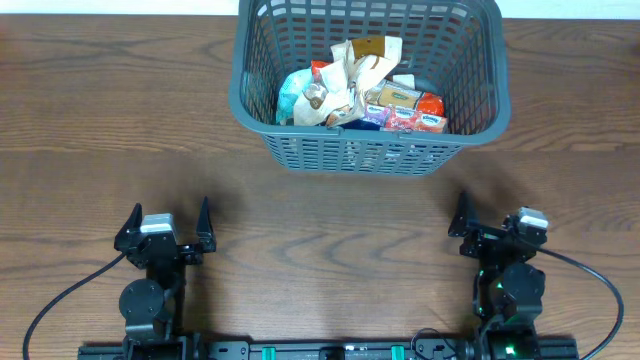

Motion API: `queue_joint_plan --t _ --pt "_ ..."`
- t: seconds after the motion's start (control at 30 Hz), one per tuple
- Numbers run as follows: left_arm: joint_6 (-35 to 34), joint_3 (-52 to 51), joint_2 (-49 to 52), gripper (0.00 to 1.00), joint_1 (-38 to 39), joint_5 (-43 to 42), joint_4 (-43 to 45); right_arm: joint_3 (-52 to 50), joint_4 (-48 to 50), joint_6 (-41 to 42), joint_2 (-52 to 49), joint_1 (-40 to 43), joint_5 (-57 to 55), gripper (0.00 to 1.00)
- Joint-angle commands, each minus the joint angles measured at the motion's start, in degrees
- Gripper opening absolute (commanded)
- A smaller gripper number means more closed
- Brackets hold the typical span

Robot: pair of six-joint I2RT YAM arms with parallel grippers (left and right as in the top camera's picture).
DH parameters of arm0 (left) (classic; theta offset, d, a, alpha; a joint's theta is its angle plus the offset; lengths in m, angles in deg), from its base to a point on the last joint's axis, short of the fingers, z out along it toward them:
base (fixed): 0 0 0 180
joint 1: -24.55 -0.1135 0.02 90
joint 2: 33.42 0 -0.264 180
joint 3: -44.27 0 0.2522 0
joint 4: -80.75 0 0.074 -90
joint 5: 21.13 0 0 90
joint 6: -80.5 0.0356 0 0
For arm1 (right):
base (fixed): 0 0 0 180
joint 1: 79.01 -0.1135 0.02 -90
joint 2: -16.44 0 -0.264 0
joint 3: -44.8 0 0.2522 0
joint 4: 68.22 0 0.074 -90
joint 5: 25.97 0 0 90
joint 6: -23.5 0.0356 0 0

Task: Pack container

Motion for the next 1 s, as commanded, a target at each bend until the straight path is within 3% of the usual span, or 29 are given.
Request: queue_joint_plan --t 0.0,0.57,0.77,0.97 --pt "-0.5 -1.1 -0.3 0.99 -0.2 0.9 -2.1 -0.9 -0.7 -4.0 2.5 -0.3 1.6 0.99" --pt "-0.5 -1.1 -0.3 0.99 -0.2 0.9 -2.2 -0.9 -1.2 -7.3 3.5 -0.3 4.0 0.99" --pt "-0.5 -1.1 -0.3 0.99 -0.2 0.9 -2.2 -0.9 -1.2 -16.3 3.5 -0.3 4.0 0.99" --pt "-0.5 -1.1 -0.3 0.99 -0.2 0.9 -2.1 -0.9 -1.1 -16.8 5.3 -0.3 4.0 0.99"
